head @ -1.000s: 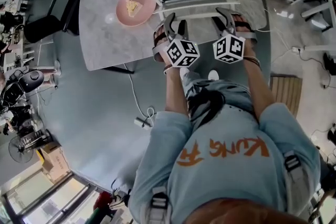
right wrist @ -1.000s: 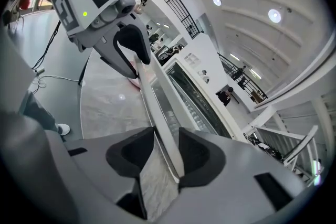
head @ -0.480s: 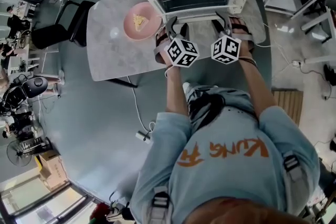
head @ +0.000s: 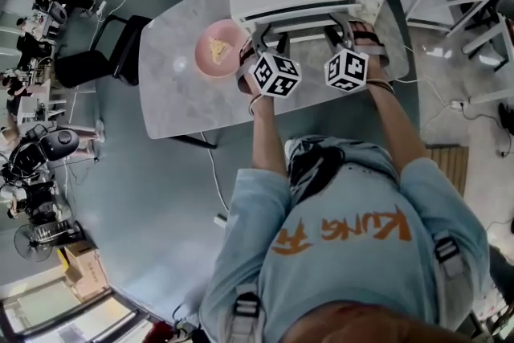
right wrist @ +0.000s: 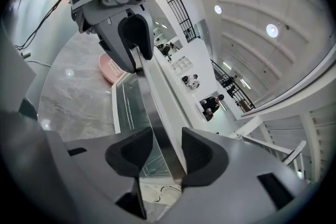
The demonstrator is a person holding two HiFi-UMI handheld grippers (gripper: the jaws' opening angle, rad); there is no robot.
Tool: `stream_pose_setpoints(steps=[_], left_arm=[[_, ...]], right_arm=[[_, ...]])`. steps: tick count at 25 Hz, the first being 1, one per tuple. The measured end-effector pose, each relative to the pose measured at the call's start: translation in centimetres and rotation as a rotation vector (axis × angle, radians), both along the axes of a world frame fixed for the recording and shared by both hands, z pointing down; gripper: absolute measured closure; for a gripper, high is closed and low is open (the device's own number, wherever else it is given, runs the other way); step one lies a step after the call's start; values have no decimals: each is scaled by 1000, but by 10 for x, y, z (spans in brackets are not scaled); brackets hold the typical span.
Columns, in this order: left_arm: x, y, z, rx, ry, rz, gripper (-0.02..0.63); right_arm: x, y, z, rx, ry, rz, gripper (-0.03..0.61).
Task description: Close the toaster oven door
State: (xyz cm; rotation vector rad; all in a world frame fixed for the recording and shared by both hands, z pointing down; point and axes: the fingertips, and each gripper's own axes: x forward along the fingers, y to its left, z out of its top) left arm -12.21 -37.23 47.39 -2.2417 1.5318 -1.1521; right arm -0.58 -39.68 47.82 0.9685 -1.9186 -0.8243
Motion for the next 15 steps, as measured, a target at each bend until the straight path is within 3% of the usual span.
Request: stream_pose_setpoints(steps=[10,15], left_arm=[[-3,-18,-7,47,53,38,414],[-3,-18,-6,25,49,66,416]], right_arm=[[-4,-23,-4,93,-28,48,419],[-5,-23,-3,64,-8,52,416]])
